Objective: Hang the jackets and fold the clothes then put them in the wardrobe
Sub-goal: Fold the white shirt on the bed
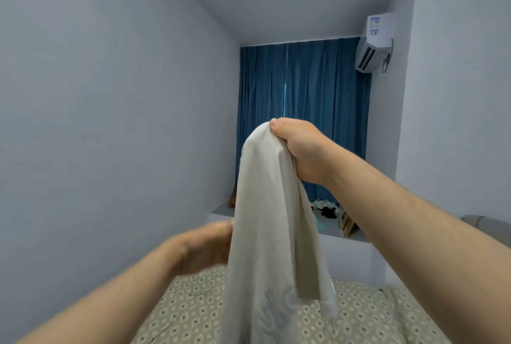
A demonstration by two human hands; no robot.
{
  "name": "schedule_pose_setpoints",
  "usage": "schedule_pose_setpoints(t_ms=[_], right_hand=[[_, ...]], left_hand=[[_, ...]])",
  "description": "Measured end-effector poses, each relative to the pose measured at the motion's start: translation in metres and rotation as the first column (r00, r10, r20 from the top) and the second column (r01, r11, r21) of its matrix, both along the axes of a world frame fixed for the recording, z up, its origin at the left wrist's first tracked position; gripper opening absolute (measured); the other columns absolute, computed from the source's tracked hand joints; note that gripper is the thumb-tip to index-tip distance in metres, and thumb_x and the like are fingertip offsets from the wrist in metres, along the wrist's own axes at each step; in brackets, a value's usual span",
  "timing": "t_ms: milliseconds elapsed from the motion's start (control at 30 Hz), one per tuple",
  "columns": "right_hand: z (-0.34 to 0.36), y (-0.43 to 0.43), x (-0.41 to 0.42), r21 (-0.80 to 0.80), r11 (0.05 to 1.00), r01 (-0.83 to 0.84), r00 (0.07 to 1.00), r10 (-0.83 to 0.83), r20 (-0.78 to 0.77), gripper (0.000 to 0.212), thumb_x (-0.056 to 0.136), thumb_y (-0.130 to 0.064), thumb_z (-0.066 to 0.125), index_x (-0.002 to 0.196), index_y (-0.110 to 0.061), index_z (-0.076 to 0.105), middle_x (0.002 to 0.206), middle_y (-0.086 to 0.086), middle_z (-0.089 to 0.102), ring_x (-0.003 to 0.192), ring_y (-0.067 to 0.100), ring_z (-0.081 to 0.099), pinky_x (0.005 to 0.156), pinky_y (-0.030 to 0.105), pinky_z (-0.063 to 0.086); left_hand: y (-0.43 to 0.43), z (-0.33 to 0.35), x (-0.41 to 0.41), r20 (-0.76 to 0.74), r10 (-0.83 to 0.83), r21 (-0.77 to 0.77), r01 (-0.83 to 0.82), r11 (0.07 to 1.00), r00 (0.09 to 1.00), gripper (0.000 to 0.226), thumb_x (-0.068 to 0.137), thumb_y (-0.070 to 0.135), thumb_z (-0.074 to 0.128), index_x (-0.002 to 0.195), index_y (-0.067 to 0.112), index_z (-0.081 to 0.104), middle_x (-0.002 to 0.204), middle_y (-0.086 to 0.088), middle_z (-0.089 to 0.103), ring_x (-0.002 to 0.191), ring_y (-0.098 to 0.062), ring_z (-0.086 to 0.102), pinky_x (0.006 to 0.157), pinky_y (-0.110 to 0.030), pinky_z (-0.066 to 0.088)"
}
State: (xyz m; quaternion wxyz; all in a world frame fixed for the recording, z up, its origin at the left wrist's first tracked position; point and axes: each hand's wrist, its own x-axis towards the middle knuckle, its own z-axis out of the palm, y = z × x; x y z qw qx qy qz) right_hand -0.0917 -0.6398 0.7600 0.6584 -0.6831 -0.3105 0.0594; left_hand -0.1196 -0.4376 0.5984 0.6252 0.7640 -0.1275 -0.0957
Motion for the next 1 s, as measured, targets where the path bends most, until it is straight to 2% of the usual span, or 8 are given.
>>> schedule_pose_setpoints(t_ms=[167,300,400,567,667,767,867,1000], right_hand=[[0.016,-0.017,0.006,0.037,0.999,-0.006,1.000,0.005,0.025,0.025,0.106,-0.024,0.044,0.100,-0.006,0.060,0.089,0.010,0.065,0.075,0.021,0.064,0.066,0.031,0.055],[0.019,-0.037,0.017,-0.132,0.991,0.019,0.995,-0.006,0.096,0.020,0.104,-0.017,0.045,0.093,-0.009,0.059,0.084,0.005,0.063,0.069,0.015,0.063,0.059,0.026,0.055],[0.014,-0.055,0.029,-0.374,0.910,0.177,0.968,-0.093,0.231,0.019,0.099,-0.007,0.048,0.090,-0.010,0.064,0.079,0.001,0.065,0.062,0.009,0.062,0.053,0.023,0.052],[0.010,-0.096,0.046,-0.533,0.784,0.320,0.940,-0.190,0.285,0.034,0.087,0.006,0.041,0.085,-0.014,0.068,0.073,0.000,0.065,0.058,0.011,0.060,0.047,0.024,0.046],[0.010,-0.107,0.051,-0.533,0.743,0.405,0.907,-0.254,0.336,0.035,0.083,0.006,0.039,0.078,-0.016,0.065,0.078,0.005,0.060,0.066,0.017,0.053,0.053,0.027,0.042],[0.010,-0.103,0.052,-0.541,0.688,0.484,0.868,-0.298,0.397,0.028,0.086,-0.001,0.044,0.080,-0.014,0.068,0.082,0.005,0.067,0.072,0.020,0.061,0.058,0.030,0.048],[0.013,-0.096,0.051,-0.499,0.731,0.466,0.869,-0.271,0.415,0.015,0.083,-0.017,0.055,0.082,-0.004,0.064,0.084,0.008,0.065,0.075,0.028,0.059,0.064,0.035,0.048],[0.016,-0.098,0.049,-0.407,0.773,0.486,0.820,-0.243,0.519,0.021,0.085,-0.038,0.071,0.082,-0.017,0.074,0.088,0.005,0.073,0.081,0.020,0.069,0.073,0.037,0.055]], left_hand=[[-0.001,-0.038,-0.009,-0.151,-0.157,0.052,0.167,0.985,0.976,0.068,0.077,0.015,0.076,0.140,0.012,0.051,0.141,-0.014,0.056,0.132,-0.029,0.052,0.111,-0.042,0.040],[0.004,-0.037,-0.008,-0.268,0.031,0.477,0.105,0.872,0.963,0.050,0.074,0.003,0.065,0.119,0.026,0.065,0.115,0.003,0.072,0.109,-0.017,0.068,0.102,-0.043,0.051],[0.018,-0.021,-0.009,-0.240,0.077,0.661,0.104,0.743,0.968,0.061,0.061,0.009,0.059,0.121,0.015,0.065,0.118,-0.011,0.070,0.109,-0.028,0.067,0.095,-0.043,0.054],[0.057,0.025,-0.014,-0.095,0.128,0.507,-0.063,0.860,0.987,0.034,0.053,0.006,0.058,0.084,0.008,0.072,0.087,-0.010,0.067,0.087,-0.023,0.063,0.071,-0.028,0.045],[0.074,0.044,-0.015,-0.016,0.195,0.409,-0.172,0.896,0.981,0.023,0.059,0.005,0.067,0.080,0.004,0.076,0.080,-0.009,0.068,0.078,-0.018,0.060,0.064,-0.024,0.040],[0.081,0.061,-0.007,0.291,0.374,0.550,-0.474,0.688,0.881,0.008,0.074,0.006,0.075,0.072,0.012,0.071,0.072,-0.002,0.065,0.070,-0.016,0.055,0.059,-0.024,0.040],[0.076,0.080,-0.001,0.570,0.456,0.520,-0.730,0.444,0.684,0.020,0.082,0.004,0.068,0.096,0.017,0.063,0.095,-0.003,0.059,0.086,-0.020,0.056,0.068,-0.026,0.043],[0.076,0.100,-0.002,0.549,0.627,0.270,-0.827,0.493,0.553,0.005,0.086,0.007,0.066,0.082,0.011,0.066,0.083,-0.006,0.063,0.074,-0.019,0.056,0.058,-0.026,0.040]])
